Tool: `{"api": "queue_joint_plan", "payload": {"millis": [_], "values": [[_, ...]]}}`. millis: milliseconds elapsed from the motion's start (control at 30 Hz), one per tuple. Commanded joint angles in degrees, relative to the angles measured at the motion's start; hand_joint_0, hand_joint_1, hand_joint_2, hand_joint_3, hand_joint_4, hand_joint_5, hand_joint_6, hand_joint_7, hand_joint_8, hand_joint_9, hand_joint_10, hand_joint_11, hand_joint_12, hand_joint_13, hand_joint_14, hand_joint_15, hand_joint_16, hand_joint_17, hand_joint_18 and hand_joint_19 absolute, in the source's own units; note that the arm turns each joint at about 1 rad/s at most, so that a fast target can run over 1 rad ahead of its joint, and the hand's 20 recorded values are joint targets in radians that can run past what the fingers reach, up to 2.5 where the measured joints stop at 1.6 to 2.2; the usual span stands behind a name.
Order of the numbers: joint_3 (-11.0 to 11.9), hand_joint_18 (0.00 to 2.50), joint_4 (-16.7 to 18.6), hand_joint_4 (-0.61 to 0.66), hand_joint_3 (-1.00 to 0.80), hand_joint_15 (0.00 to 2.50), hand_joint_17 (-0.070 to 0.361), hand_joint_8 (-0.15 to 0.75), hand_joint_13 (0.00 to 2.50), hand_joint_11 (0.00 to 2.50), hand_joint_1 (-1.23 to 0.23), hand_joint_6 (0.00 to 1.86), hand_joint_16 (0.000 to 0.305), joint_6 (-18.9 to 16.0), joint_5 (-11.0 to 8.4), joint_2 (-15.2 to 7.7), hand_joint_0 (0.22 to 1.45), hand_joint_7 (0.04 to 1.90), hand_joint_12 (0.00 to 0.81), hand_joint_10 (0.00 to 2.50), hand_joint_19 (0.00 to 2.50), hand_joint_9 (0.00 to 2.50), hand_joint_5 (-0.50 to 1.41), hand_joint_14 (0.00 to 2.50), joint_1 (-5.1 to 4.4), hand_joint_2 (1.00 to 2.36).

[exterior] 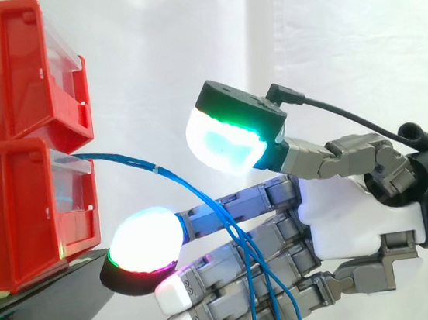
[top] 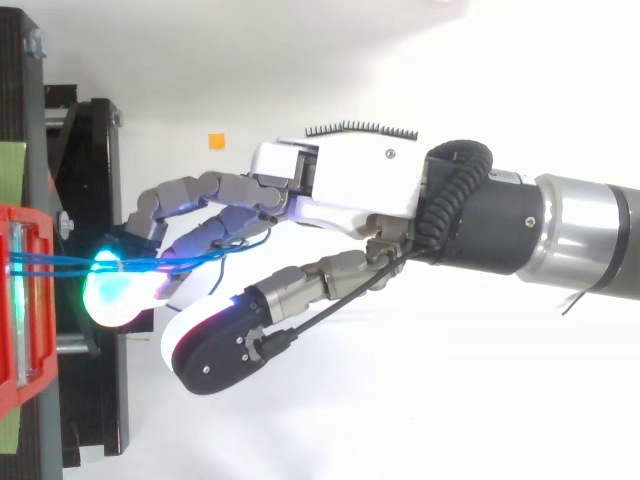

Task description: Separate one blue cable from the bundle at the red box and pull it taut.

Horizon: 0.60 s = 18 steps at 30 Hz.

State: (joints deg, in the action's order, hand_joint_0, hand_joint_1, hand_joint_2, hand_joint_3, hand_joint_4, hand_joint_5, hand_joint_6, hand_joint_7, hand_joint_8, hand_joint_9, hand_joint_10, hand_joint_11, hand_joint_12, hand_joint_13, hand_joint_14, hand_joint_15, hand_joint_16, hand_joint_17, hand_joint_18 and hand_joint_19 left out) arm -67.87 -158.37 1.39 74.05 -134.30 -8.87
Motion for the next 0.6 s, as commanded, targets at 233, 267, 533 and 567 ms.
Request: {"api": "queue_joint_plan", "payload": {"millis": [233, 267, 533, 567], "values": [[0.29, 0.4, 0.08, 0.16, -0.41, 0.38, 0.076, 0.263, 0.62, 0.46, -0.67, 0.5, 0.034, -1.48, 1.09, 0.0, 0.59, 1.07, 0.336, 0.02, 0.39, 0.68, -0.15, 0.02, 0.87, 1.01], [0.37, 0.4, 0.08, 0.15, -0.4, 0.39, 0.076, 0.264, 0.62, 0.46, -0.67, 0.5, 0.034, -1.57, 1.27, 0.0, 0.59, 1.08, 0.336, 0.01, 0.39, 0.68, -0.15, 0.01, 1.13, 1.01], [1.52, 0.4, -0.54, 0.15, -0.4, 0.39, 0.075, 0.264, 0.62, 0.47, -0.66, 0.5, 0.033, -1.22, 2.06, 0.0, 0.6, 1.12, 0.335, 0.02, 0.39, 0.68, -0.14, 0.01, 1.57, 1.01], [1.52, 0.4, -0.54, 0.14, -0.4, 0.38, 0.075, 0.264, 0.62, 0.47, -0.66, 0.5, 0.033, -1.13, 2.06, 0.0, 0.6, 1.13, 0.334, 0.02, 0.39, 0.68, -0.14, 0.02, 1.57, 1.01]]}}
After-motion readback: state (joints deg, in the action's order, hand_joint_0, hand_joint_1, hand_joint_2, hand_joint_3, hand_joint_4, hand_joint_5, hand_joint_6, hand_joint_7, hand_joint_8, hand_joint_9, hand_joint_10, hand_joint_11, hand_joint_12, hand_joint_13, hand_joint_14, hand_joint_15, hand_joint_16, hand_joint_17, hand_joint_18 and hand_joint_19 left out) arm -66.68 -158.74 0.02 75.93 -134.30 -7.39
